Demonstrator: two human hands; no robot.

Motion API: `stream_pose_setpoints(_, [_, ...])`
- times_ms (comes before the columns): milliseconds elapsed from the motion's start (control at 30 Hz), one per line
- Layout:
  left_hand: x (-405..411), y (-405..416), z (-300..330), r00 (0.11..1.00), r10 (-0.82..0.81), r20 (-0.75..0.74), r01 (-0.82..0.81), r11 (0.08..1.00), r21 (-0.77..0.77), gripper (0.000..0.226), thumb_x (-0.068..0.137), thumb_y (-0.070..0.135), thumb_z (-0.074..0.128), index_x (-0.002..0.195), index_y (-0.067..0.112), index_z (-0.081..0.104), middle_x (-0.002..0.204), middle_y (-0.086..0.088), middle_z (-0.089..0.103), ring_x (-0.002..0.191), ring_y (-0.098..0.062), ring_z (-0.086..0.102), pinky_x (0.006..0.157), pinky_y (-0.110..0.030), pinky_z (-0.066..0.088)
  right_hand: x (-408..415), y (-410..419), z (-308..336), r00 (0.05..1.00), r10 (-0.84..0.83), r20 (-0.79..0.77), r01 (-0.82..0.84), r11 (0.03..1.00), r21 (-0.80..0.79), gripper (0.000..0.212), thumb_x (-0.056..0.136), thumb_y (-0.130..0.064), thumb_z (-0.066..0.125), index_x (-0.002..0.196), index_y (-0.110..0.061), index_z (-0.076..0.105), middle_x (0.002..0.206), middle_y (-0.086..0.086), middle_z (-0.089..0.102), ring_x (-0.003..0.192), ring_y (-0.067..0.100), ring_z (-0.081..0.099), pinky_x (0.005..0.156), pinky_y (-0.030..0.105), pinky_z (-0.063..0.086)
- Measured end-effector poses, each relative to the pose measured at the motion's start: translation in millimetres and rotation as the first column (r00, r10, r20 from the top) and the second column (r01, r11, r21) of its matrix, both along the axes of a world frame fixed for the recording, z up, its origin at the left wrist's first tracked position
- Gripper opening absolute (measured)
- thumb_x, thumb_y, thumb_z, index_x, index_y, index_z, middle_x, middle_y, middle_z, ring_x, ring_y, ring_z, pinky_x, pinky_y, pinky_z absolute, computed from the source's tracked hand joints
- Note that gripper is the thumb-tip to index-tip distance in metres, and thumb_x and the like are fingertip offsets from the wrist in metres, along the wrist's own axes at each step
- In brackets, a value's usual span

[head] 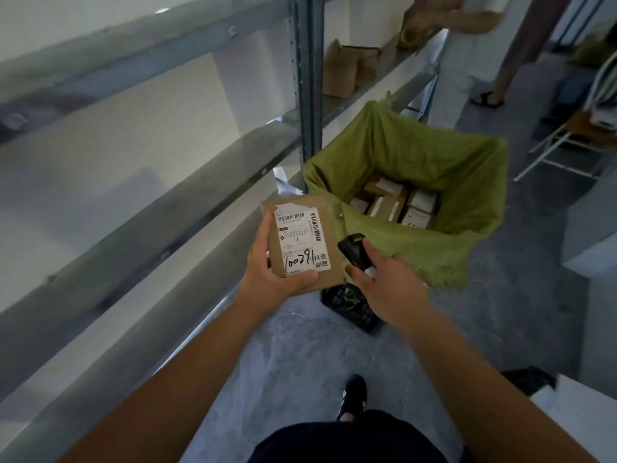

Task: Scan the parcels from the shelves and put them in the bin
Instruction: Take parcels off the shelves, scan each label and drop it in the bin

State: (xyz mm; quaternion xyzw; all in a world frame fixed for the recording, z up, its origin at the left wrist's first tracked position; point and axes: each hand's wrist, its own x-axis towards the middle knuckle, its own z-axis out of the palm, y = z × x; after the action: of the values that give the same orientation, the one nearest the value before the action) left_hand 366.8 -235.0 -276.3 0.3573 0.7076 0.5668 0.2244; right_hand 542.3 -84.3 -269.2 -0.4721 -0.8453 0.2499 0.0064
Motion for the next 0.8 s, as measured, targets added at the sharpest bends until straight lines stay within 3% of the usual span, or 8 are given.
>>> stream_pose_setpoints(167, [-12.0, 85.5, 7.9, 0.999, -0.034, 0.026, 0.034, 0.999, -0.001, 0.128, 0.065, 0.013, 0.097, 0.165, 0.031, 0.019, 0.141, 0.024, 0.057, 0.131, -0.001, 0.057, 0.093, -0.023, 0.058, -1.4, 82.7, 7.8, 0.998, -0.057, -0.026, 0.057, 0.998, 0.005, 0.074, 0.095, -0.073, 0.045, 0.160, -0.049, 0.019, 0.121, 0.013, 0.051, 0.106, 0.033, 0.060, 0.091, 0.044, 0.056])
stream_pose_setpoints(333, [-18.4, 161.1, 17.5, 0.996, -0.084, 0.013, 0.084, 0.996, -0.012, 0.119, 0.071, -0.003, 0.092, 0.163, 0.023, 0.021, 0.121, 0.046, 0.058, 0.118, 0.017, 0.057, 0.083, -0.009, 0.053, -1.7, 150.5, 5.9, 0.998, -0.062, -0.020, 0.062, 0.998, 0.000, 0.077, 0.095, -0.073, 0.046, 0.162, -0.045, 0.020, 0.121, 0.014, 0.051, 0.103, 0.033, 0.060, 0.092, 0.042, 0.055])
stream_pose_setpoints(533, [-45.2, 230.2, 13.5, 0.981, -0.193, 0.012, 0.193, 0.974, -0.114, 0.128, 0.066, 0.025, 0.098, 0.166, 0.035, 0.017, 0.147, 0.017, 0.053, 0.127, 0.005, 0.057, 0.095, -0.019, 0.055, -6.0, 200.8, -4.7, 0.994, -0.112, 0.003, 0.112, 0.991, -0.077, 0.078, 0.093, -0.075, 0.046, 0.161, -0.045, 0.022, 0.127, 0.015, 0.051, 0.105, 0.036, 0.062, 0.093, 0.046, 0.056])
stream_pose_setpoints(633, [-63.2, 264.3, 4.2, 0.967, -0.254, 0.021, 0.254, 0.952, -0.169, 0.131, 0.065, 0.028, 0.099, 0.166, 0.039, 0.015, 0.148, 0.017, 0.053, 0.130, 0.002, 0.056, 0.099, -0.023, 0.054, -14.1, 222.3, -8.3, 0.993, -0.107, 0.039, 0.110, 0.991, -0.074, 0.076, 0.096, -0.071, 0.047, 0.162, -0.040, 0.025, 0.130, 0.016, 0.055, 0.107, 0.035, 0.062, 0.095, 0.047, 0.054])
stream_pose_setpoints(733, [-80.9, 297.6, -8.7, 0.951, -0.306, 0.039, 0.307, 0.929, -0.209, 0.131, 0.065, 0.031, 0.098, 0.164, 0.044, 0.014, 0.148, 0.019, 0.049, 0.134, 0.001, 0.051, 0.100, -0.018, 0.051, -22.5, 242.0, -14.3, 0.991, -0.125, 0.056, 0.130, 0.987, -0.097, 0.074, 0.098, -0.068, 0.046, 0.162, -0.036, 0.027, 0.127, 0.013, 0.058, 0.110, 0.032, 0.060, 0.098, 0.047, 0.053])
stream_pose_setpoints(800, [-95.9, 321.5, -21.5, 0.940, -0.338, 0.043, 0.337, 0.908, -0.250, 0.129, 0.066, 0.031, 0.099, 0.163, 0.047, 0.015, 0.148, 0.021, 0.047, 0.136, -0.001, 0.048, 0.107, -0.026, 0.050, -28.6, 256.9, -23.2, 0.984, -0.161, 0.076, 0.170, 0.977, -0.126, 0.075, 0.096, -0.072, 0.044, 0.161, -0.039, 0.027, 0.129, 0.013, 0.056, 0.108, 0.033, 0.060, 0.097, 0.048, 0.053])
